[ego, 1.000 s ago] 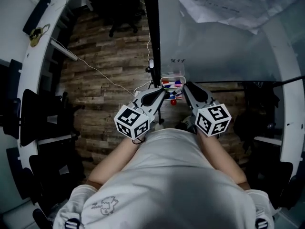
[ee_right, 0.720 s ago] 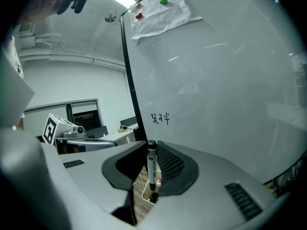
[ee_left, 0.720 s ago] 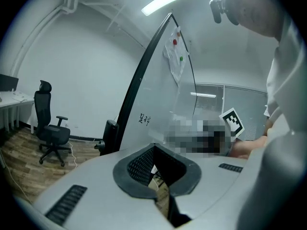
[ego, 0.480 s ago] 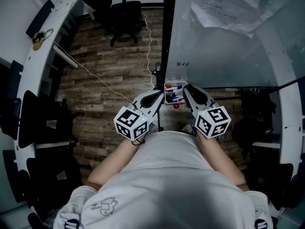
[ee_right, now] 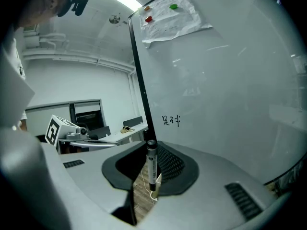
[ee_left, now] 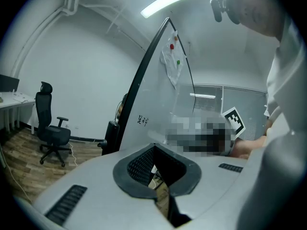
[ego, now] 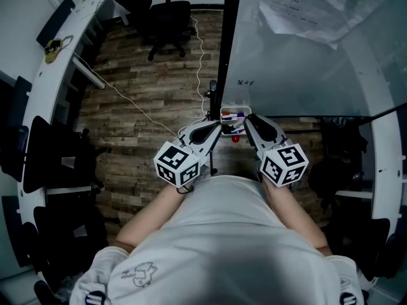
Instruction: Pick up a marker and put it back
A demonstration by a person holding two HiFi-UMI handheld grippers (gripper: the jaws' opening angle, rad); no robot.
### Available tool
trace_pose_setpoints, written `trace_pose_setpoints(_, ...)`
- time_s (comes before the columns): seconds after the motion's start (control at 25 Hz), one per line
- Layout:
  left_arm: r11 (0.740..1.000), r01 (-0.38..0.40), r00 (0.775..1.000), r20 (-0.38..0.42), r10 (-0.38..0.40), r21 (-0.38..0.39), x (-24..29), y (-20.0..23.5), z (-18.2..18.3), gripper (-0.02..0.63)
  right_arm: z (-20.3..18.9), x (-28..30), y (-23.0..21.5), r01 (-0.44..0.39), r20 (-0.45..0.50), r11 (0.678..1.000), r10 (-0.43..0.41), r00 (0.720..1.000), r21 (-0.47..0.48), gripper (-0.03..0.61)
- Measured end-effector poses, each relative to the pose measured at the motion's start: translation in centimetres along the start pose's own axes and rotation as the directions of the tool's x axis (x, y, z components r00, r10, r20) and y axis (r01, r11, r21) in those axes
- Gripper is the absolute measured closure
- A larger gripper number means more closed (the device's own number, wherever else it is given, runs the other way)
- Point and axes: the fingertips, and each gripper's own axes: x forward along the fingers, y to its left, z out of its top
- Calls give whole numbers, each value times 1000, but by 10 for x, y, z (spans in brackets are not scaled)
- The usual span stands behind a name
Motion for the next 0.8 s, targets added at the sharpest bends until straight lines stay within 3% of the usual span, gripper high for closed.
trace_pose_setpoints(0.8,997,-75,995,60,74,29,38,-83,-6,609,6,-93,-40,-72,69,997,73,995,-27,503)
